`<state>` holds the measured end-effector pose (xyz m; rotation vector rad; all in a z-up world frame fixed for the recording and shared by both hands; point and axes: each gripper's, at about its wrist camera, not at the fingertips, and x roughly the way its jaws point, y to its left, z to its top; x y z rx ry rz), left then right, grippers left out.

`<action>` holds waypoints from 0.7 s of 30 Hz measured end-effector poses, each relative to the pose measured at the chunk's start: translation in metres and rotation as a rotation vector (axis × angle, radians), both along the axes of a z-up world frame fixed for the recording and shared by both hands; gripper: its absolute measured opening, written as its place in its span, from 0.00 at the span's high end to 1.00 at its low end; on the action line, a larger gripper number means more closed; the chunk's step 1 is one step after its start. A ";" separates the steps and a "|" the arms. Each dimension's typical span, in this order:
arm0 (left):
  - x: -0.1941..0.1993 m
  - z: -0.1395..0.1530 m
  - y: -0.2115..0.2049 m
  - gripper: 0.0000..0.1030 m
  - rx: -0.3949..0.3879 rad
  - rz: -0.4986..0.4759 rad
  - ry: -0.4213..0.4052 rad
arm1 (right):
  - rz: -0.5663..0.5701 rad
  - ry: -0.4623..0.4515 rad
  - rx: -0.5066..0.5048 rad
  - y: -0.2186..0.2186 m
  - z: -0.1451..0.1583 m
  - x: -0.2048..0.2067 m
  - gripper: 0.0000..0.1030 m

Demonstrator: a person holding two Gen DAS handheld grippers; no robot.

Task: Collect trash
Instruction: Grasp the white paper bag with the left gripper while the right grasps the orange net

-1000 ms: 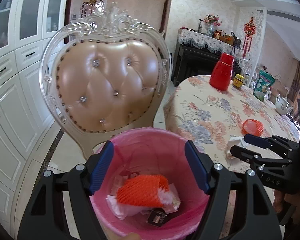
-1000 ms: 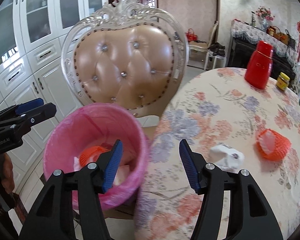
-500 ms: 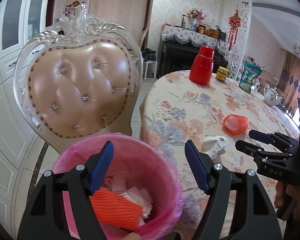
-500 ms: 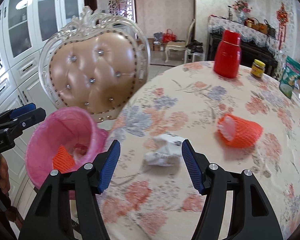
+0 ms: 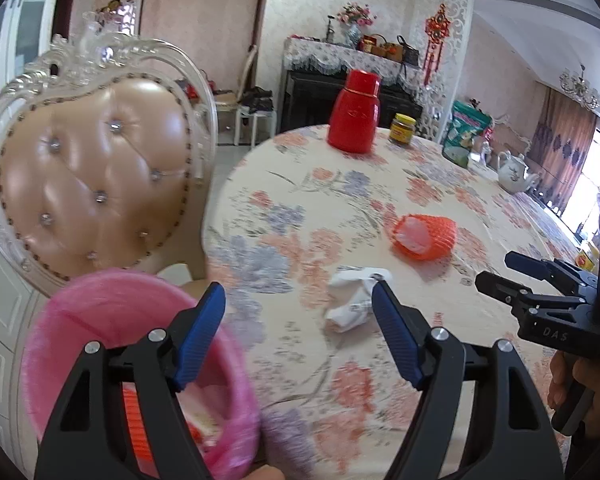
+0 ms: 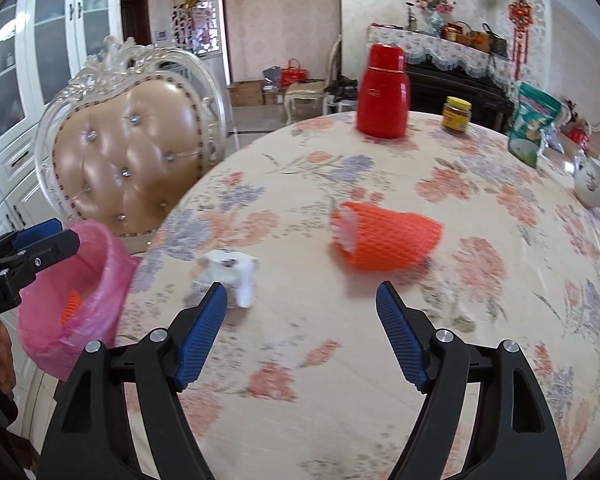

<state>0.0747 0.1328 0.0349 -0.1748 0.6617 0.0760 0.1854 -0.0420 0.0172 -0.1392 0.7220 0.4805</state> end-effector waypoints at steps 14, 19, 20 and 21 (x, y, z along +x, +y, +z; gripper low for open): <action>0.063 -0.049 -0.053 0.23 -0.041 -0.072 0.097 | -0.082 0.020 0.000 -0.052 -0.013 0.034 0.24; 0.084 -0.067 -0.057 0.19 -0.053 -0.066 0.134 | -0.095 0.031 0.001 -0.056 -0.019 0.048 0.22; 0.089 -0.072 -0.058 0.19 -0.055 -0.066 0.144 | -0.098 0.033 0.002 -0.057 -0.020 0.050 0.22; 0.091 -0.074 -0.058 0.19 -0.055 -0.065 0.149 | -0.100 0.037 0.004 -0.057 -0.021 0.054 0.22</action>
